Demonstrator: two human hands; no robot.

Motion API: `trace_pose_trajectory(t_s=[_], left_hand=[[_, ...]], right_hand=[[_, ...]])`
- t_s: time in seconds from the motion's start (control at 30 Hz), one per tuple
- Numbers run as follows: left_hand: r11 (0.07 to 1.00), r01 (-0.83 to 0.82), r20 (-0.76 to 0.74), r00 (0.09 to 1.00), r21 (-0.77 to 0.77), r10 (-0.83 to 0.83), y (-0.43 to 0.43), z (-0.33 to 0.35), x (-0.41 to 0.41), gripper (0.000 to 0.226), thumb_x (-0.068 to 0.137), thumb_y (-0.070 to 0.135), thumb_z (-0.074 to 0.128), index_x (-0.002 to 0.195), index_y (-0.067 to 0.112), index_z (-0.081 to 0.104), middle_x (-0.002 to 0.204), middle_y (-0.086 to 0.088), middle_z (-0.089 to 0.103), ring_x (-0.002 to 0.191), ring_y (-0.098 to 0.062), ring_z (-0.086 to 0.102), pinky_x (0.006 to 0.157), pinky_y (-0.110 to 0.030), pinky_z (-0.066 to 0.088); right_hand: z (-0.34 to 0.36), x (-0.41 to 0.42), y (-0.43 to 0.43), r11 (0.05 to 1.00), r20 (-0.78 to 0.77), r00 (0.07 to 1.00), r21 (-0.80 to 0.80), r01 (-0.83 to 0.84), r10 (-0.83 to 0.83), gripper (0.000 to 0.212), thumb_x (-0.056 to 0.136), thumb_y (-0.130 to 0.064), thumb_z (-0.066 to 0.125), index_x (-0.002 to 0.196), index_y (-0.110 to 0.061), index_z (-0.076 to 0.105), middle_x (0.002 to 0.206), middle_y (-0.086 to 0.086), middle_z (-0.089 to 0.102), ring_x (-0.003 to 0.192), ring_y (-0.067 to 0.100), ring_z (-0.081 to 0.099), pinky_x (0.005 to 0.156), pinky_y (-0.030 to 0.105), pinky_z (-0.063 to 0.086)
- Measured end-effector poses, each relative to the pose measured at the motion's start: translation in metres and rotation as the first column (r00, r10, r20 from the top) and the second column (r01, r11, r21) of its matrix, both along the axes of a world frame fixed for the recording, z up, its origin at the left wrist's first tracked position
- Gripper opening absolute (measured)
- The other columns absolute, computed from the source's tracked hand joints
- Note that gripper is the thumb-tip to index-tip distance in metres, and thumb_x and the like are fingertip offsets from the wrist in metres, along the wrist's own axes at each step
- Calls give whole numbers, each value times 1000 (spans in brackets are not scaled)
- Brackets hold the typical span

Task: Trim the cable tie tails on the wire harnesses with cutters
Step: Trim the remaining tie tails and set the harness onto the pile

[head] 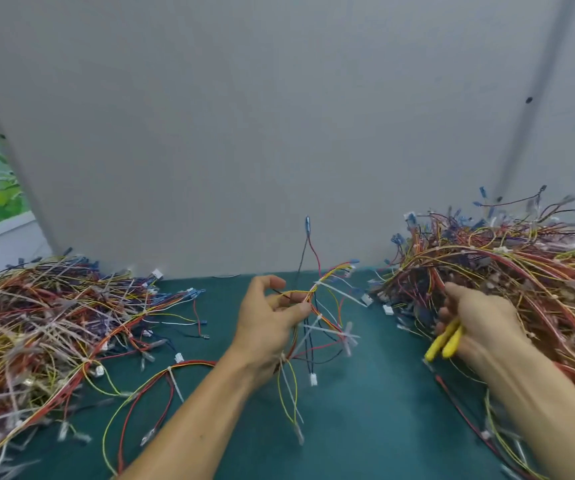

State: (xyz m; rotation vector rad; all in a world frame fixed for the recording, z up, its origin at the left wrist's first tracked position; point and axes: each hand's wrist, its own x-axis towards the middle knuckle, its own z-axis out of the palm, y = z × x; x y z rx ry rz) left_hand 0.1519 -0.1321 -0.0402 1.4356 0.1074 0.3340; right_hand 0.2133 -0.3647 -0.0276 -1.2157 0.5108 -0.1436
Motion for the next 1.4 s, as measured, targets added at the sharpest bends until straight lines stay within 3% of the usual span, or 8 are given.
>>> trace_pose_trajectory(t_s=[0.2,0.4,0.7,0.87,0.93,1.17,1.3,1.4], left_hand=[[1000,-5,-10,1000,0,5,-2,-1,-2,40,81,-11,65,101,17,45,81,-2,71,60,-4,64,61,-28,47],[987,-34,134,991,156,13,-16,-7,-16,41,77,-14,67,91,18,45,76,5,73,71,-7,69,66,-15,50],[587,-22,260,909,809,-325,-32,-35,-72,38,78,22,68,87,39,35,125,16,59,116,-3,52,98,-21,37],[730,-227,390,919,644,-58,2,-27,-72,3,89,24,52,89,25,55,116,15,61,113,-4,55,90,-29,46],[660,-290,323,943,693,76,23,-22,-57,21,91,5,51,99,18,66,111,9,65,106,-10,58,93,-25,43],[117,476,-435,861,872,-264,35,-25,-26,65,83,-7,37,121,40,61,118,11,66,110,-10,53,100,-31,34],[24,517,-479,809,856,-340,37,-19,-20,16,92,24,59,94,38,67,90,18,64,82,0,51,93,-36,33],[136,347,-296,909,928,-294,47,-11,-15,10,91,31,63,91,33,73,84,12,63,78,1,46,87,-29,36]], right_hand=[[-8,-56,30,939,-64,939,96,-331,337,21,95,-12,57,76,-14,49,60,1,42,51,16,41,53,27,33],[27,-64,53,719,157,867,-638,-277,473,25,85,-31,70,71,-11,65,61,10,65,51,13,49,50,28,38],[-6,-45,59,735,-86,877,-511,-446,472,23,82,-9,74,71,-11,55,57,7,50,46,16,36,45,24,28],[-9,-46,39,826,-51,910,-401,-396,411,15,82,1,71,79,-6,58,57,6,52,49,16,39,47,26,31],[-9,-47,33,852,-39,917,-356,-384,397,14,83,1,71,82,-6,59,60,7,52,51,16,40,48,28,33],[-14,-48,30,906,-18,932,-227,-357,363,18,82,-1,72,84,-10,58,69,10,55,55,18,45,52,30,37],[-15,-45,29,928,15,939,-157,-338,345,31,80,1,74,78,-16,48,64,6,49,52,18,41,50,28,34],[-14,-45,25,926,10,937,-156,-345,350,36,78,0,75,76,-18,45,60,4,44,50,17,38,49,28,34]])
